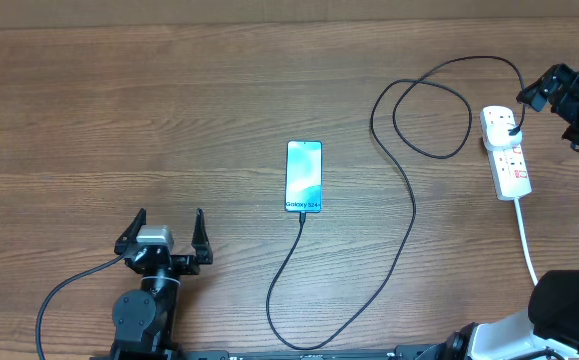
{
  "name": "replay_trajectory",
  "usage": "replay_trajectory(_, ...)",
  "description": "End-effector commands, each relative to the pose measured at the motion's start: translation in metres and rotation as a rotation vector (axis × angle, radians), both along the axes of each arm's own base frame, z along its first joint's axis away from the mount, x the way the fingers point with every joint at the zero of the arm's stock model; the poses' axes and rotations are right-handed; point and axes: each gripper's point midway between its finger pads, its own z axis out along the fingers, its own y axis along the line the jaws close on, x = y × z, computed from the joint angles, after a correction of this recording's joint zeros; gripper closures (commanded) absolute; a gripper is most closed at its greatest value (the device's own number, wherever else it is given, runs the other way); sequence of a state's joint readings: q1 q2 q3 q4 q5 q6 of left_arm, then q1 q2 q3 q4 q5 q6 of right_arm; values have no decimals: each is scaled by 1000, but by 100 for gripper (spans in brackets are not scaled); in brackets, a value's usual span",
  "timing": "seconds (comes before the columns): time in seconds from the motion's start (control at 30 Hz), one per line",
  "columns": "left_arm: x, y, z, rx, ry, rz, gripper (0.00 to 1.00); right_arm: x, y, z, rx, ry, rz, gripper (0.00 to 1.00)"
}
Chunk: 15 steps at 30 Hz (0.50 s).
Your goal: Plug charger to phone and switch on socket
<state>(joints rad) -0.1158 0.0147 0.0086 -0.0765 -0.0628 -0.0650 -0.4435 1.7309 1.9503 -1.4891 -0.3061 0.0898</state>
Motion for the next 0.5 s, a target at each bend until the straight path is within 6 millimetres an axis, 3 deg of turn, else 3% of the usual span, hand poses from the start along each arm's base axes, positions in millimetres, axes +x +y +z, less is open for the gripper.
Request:
replay_trajectory(0.0,-1,-5,0,77,-9,-38,1,1,-1,4,-13,-12,-1,0)
replay_trajectory(0.47,-1,-5,1,61,-12,-36,0,1,-1,4,-13,-12,-1,0)
